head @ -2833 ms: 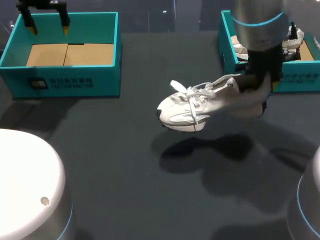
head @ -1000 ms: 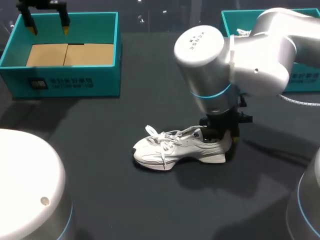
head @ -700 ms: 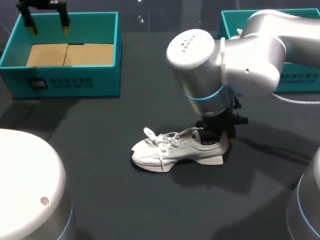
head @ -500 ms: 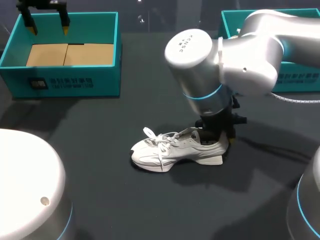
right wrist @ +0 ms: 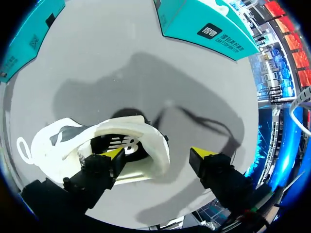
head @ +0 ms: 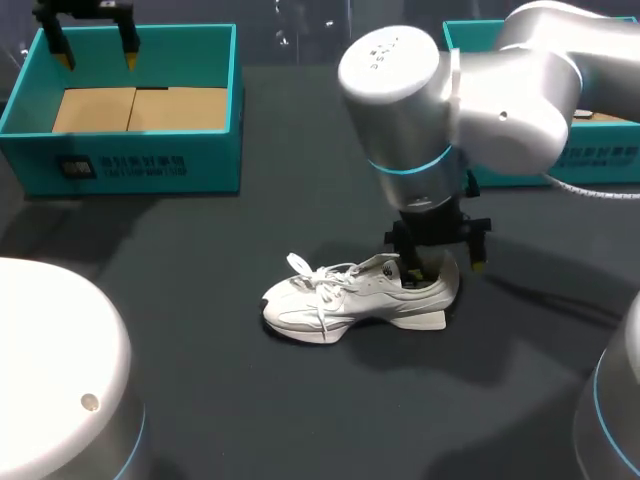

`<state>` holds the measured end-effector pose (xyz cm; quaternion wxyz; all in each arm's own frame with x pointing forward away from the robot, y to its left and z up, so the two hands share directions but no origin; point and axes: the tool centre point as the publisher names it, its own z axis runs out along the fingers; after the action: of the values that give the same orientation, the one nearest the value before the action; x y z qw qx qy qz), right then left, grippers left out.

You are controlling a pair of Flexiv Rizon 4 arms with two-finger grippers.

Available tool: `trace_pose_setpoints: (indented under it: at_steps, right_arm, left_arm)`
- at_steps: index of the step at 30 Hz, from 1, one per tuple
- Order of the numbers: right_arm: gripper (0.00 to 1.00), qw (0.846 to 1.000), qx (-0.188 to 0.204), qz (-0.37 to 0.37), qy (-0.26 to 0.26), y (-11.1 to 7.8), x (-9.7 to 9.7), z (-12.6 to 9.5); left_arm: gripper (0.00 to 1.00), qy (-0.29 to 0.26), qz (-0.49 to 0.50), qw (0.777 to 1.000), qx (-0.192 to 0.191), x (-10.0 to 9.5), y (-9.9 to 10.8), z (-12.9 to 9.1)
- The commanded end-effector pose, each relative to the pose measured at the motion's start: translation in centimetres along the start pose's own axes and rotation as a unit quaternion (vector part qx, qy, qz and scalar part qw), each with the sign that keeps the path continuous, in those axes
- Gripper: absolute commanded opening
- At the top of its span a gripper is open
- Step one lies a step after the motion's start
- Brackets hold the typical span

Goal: Take the shoe out of the shoebox, open the shoe tongue, remove and reinsert the insole, then place the shoe into the shoebox

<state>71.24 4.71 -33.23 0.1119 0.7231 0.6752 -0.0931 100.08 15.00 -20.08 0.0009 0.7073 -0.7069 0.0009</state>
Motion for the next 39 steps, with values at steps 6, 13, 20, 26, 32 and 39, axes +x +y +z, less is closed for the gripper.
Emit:
trace_pose_setpoints:
  at_steps: [6, 13, 20, 26, 32, 39]
  right_arm:
    - [1.00, 0.923, -0.120, -0.232, 0.282, 0.0, -5.1, -5.8]
    - [1.00, 0.892, -0.153, -0.284, 0.318, -0.4, -5.5, -6.5]
    - [1.00, 0.892, -0.153, -0.284, 0.318, -0.4, -5.5, -6.5]
    - [1.00, 0.774, -0.180, -0.365, 0.485, 2.5, -7.8, -4.8]
    - [1.00, 0.627, -0.259, -0.455, 0.576, 3.3, -10.0, -4.5]
    - [1.00, 0.627, -0.259, -0.455, 0.576, 3.3, -10.0, -4.5]
  left_arm:
    - [1.00, 0.000, 0.000, 1.000, 0.000, 0.0, 0.0, 0.0]
    - [1.00, 0.000, 0.000, 1.000, 0.000, 0.0, 0.0, 0.0]
    - [1.00, 0.000, 0.000, 1.000, 0.000, 0.0, 0.0, 0.0]
    - [1.00, 0.000, 0.000, 1.000, 0.000, 0.0, 0.0, 0.0]
    - [1.00, 0.000, 0.000, 1.000, 0.000, 0.0, 0.0, 0.0]
    - [1.00, 0.000, 0.000, 1.000, 0.000, 0.0, 0.0, 0.0]
